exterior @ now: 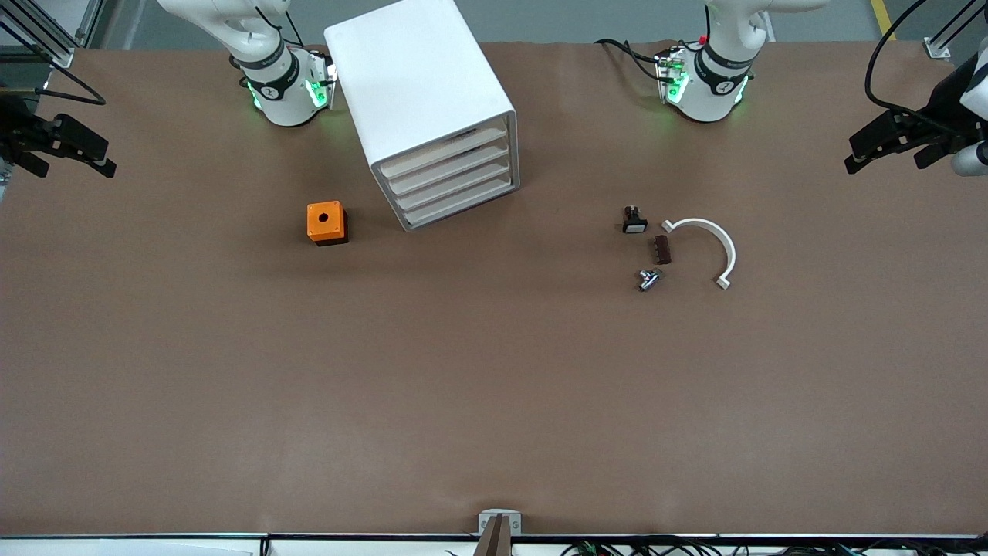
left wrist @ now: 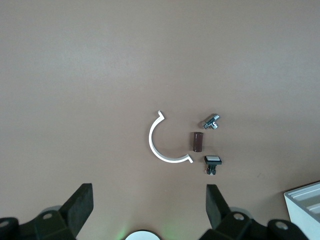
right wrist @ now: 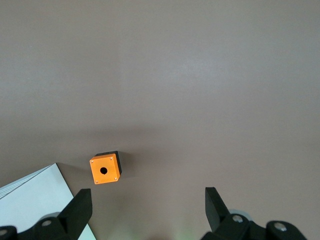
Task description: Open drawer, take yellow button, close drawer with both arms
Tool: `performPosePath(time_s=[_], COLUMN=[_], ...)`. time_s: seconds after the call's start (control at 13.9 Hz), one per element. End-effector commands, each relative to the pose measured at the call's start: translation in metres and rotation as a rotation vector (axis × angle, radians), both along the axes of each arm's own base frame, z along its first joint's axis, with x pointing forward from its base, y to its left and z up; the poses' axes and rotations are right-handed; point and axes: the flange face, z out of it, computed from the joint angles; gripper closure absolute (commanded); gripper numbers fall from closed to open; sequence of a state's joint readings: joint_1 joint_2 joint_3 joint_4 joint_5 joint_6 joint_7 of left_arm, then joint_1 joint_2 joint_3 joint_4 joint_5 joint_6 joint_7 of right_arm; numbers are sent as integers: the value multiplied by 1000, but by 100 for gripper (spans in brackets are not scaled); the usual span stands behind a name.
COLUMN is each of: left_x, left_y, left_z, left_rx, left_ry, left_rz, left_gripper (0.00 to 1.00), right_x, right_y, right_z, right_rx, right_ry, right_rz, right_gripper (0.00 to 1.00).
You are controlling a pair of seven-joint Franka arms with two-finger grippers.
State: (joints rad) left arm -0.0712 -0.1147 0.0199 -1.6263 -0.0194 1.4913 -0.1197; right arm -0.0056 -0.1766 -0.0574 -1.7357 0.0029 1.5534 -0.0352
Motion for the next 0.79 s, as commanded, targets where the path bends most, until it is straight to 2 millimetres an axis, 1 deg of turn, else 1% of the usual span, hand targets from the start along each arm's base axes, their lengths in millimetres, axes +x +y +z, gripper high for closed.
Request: performPosePath(time_s=[0.0, 0.14, 0.29, 0.43, 0.5, 0.65, 0.72], left_x=[1, 1, 3, 10, 17, 25, 32], left_y=[0, 2, 8, 6, 6, -2, -8], left_z=[5, 6, 2, -10, -22, -38, -51], left_rx=[10, 10, 8, 15, 17, 12, 10], left_ry=[4, 2, 10, 34, 57, 88, 113], left_rz=[-1, -4, 13, 18, 28, 25, 16], left_gripper=[1, 1, 1, 1, 1, 1, 1], right_x=[-7, -7, -7, -6, -6, -5, -5], right_y=[0, 1, 6, 6, 6, 6, 5], right_z=[6, 6, 6, 6, 6, 7, 7], right_rx=[11, 11, 11, 10, 10, 10, 10], right_ry=[-9, -9, -10, -12, -12, -23, -23], right_rz=[-7, -27, -30, -27, -26, -15, -15], right_gripper=[0, 0, 0, 0, 0, 0, 0])
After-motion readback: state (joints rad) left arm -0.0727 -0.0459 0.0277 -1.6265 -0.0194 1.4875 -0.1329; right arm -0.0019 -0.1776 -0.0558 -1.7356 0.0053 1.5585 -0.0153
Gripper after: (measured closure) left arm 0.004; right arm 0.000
